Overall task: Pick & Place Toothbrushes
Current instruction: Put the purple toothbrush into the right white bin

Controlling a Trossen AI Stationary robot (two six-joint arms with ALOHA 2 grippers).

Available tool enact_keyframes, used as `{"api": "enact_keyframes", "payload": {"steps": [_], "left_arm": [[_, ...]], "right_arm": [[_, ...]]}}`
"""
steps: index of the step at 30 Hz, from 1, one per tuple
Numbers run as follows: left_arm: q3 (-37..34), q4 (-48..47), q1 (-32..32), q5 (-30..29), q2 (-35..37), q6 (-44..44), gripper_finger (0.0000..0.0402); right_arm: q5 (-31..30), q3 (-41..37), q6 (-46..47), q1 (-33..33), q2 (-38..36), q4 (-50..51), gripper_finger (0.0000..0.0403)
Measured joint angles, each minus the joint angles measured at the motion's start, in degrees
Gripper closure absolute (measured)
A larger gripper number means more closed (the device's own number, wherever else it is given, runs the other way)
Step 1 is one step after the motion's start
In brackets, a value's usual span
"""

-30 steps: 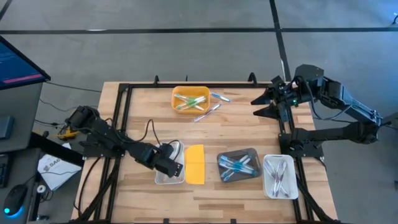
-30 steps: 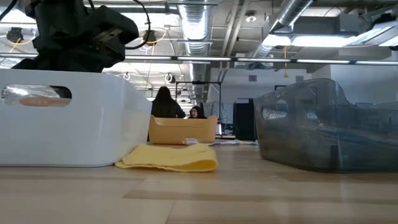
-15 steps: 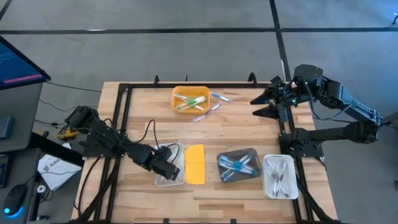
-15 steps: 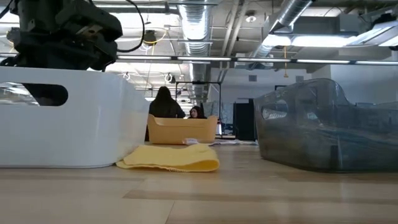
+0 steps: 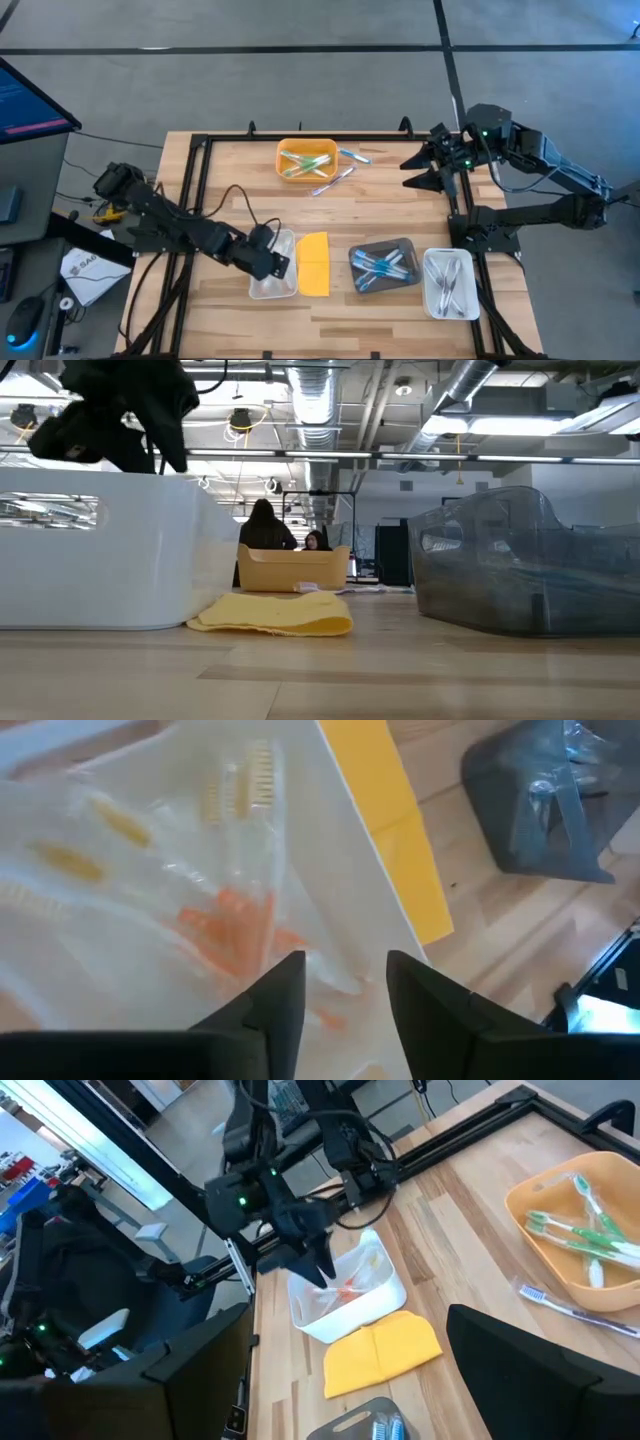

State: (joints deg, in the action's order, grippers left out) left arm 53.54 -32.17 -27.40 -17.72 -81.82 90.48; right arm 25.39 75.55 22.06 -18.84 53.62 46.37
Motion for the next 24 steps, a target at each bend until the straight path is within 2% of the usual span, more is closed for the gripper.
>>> {"api": "enact_keyframes", "payload": {"steps": [8, 16, 24], "left_arm": [[0.00, -3.00, 0.00, -0.96, 4.25, -0.19, 0.0279], [0.00, -1.99, 0.03, -13.81, 9.12, -0.70, 0.0280], [0.00, -1.82, 3.68, -23.46, 14.77, -3.88, 0.0280]], "right_arm": [[-0.02, 0.02, -1.53, -0.10, 1.61, 0.23, 0.0074], [-0.06, 0.02, -7.13, -1.30, 4.08, 0.03, 0.0074], [-8.39, 0.02, -6.81, -5.96, 10.79, -0.66, 0.0074]]}}
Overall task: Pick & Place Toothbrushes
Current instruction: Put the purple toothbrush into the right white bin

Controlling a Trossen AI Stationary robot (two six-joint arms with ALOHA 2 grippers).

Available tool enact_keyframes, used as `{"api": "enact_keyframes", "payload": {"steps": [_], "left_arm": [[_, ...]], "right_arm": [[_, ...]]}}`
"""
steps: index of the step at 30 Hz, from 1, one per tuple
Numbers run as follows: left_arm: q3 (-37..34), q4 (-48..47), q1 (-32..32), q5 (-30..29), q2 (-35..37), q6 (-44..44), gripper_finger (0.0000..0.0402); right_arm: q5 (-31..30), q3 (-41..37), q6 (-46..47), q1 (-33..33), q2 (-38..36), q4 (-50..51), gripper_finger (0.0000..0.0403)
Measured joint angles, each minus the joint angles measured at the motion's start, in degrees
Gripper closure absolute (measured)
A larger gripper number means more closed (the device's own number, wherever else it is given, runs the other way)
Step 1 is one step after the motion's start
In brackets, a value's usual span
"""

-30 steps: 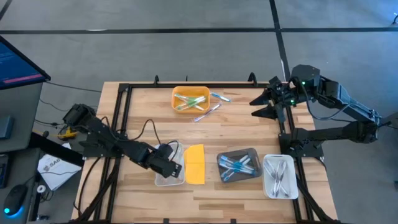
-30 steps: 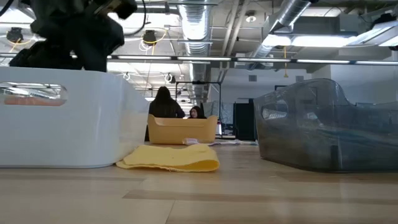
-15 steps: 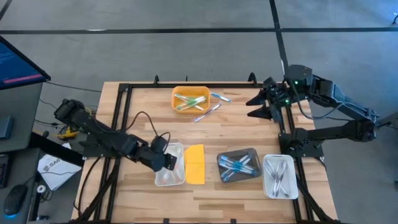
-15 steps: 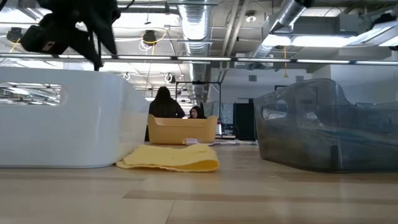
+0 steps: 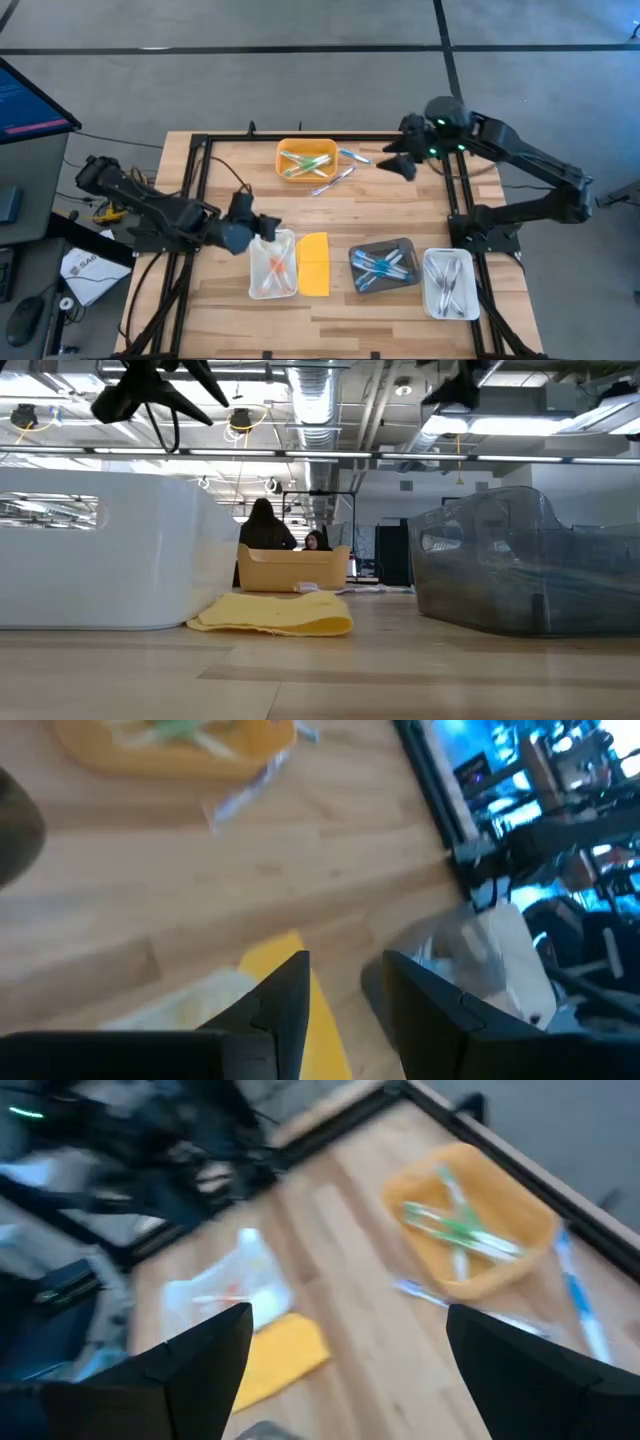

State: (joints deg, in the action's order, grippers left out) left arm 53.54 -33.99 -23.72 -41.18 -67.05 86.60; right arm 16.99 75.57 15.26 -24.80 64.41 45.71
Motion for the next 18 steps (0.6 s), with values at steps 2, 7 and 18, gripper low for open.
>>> {"api": "enact_keyframes", "payload": {"steps": [2, 7, 18], "left_arm": [[0.00, 0.26, 1.64, -0.23, 1.20, -2.04, 0.0280], [0.00, 1.18, 5.00, 0.16, 4.67, -8.35, 0.0280], [0.02, 2.24, 7.64, 0.57, 10.44, -21.54, 0.0280]], "right_arm": [[-0.09, 0.00, -0.73, -2.16, 2.56, -0.56, 0.0074], [-0.09, 0.00, -1.15, -7.01, 9.79, -3.01, 0.0074], [0.94, 0.00, -30.80, -9.12, 26.59, -3.65, 0.0084]]}}
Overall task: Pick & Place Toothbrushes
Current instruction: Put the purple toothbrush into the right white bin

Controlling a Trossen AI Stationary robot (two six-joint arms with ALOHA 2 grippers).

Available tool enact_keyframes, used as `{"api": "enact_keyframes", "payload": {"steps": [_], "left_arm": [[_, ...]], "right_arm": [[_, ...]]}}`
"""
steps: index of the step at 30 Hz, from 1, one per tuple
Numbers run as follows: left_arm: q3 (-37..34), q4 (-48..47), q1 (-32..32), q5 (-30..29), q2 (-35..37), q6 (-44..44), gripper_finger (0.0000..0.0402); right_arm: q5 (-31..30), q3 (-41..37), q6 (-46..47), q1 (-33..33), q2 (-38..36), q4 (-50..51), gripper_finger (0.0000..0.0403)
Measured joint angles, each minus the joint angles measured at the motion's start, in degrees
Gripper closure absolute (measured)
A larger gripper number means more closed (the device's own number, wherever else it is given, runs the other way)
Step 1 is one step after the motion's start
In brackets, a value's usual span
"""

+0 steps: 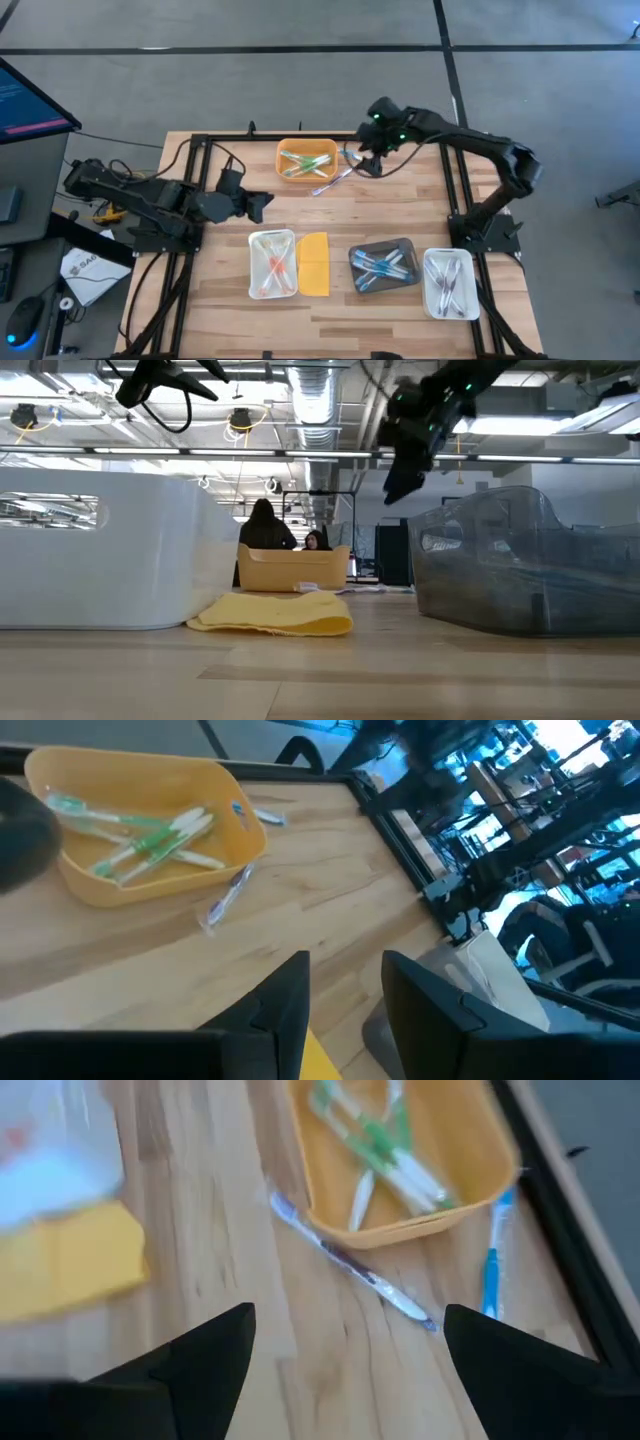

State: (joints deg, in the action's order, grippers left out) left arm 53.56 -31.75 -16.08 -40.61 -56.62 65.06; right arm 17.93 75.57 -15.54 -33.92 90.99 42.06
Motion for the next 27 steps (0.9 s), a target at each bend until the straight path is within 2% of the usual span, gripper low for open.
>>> {"api": "enact_keyframes", "payload": {"steps": [11, 16, 24, 27], "left_arm": [[0.00, 0.02, 0.00, 0.34, -0.10, -2.28, 0.0280], [0.00, 0.07, 0.00, 0.25, -0.02, -2.55, 0.0280], [0.00, 0.09, 0.00, 0.41, -0.02, -4.71, 0.0280], [0.00, 0.12, 0.00, 1.65, 0.00, -4.71, 0.0280]], "right_arm": [[-6.49, 0.01, -12.07, 3.71, 11.77, -4.46, 0.0105], [-13.66, 0.11, -17.53, 5.71, 15.45, -6.12, 0.0113], [-20.06, 0.44, -21.42, 7.07, 19.89, -11.47, 0.0113], [-20.51, 0.44, -21.93, 6.29, 20.98, -11.34, 0.0113]]}}
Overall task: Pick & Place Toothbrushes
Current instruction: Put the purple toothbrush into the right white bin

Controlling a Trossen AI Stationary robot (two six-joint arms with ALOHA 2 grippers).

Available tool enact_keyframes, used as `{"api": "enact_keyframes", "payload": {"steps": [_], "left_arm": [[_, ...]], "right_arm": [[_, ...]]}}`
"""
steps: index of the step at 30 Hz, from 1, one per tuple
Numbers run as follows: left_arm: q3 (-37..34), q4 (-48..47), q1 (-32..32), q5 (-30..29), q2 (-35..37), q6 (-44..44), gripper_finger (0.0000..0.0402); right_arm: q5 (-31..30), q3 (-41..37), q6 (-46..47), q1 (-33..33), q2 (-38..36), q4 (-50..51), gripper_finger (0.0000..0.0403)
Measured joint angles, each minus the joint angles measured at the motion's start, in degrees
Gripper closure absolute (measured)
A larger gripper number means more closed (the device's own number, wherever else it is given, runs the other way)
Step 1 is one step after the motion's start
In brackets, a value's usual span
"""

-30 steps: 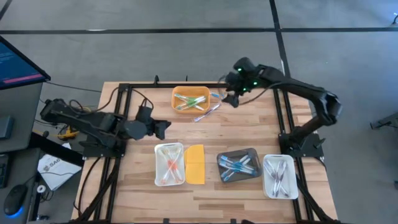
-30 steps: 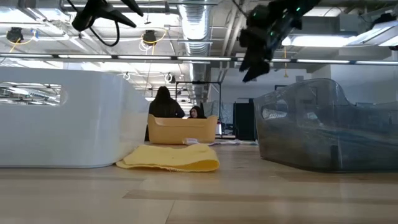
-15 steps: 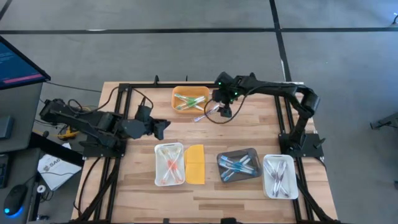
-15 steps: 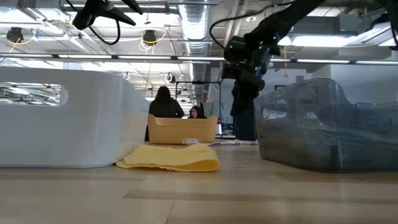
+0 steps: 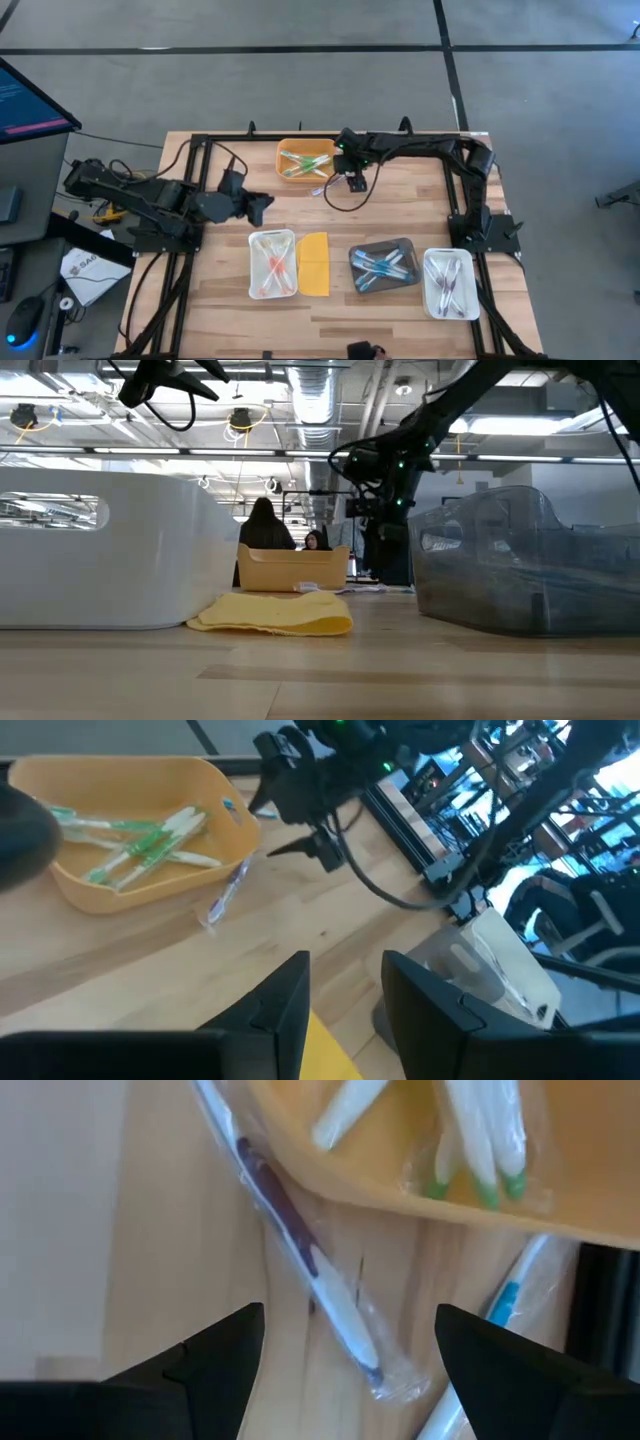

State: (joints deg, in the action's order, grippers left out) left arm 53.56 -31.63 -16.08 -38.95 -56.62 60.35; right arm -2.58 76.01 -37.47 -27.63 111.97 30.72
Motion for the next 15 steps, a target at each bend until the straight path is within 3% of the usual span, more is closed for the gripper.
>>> {"api": "enact_keyframes", "payload": {"steps": [15], "left_arm": [[0.00, -0.02, -0.02, 1.47, 0.00, -1.39, 0.0280]], "right_arm": [[2.12, 0.00, 1.48, -3.17, 0.93, 0.89, 0.0113]]}}
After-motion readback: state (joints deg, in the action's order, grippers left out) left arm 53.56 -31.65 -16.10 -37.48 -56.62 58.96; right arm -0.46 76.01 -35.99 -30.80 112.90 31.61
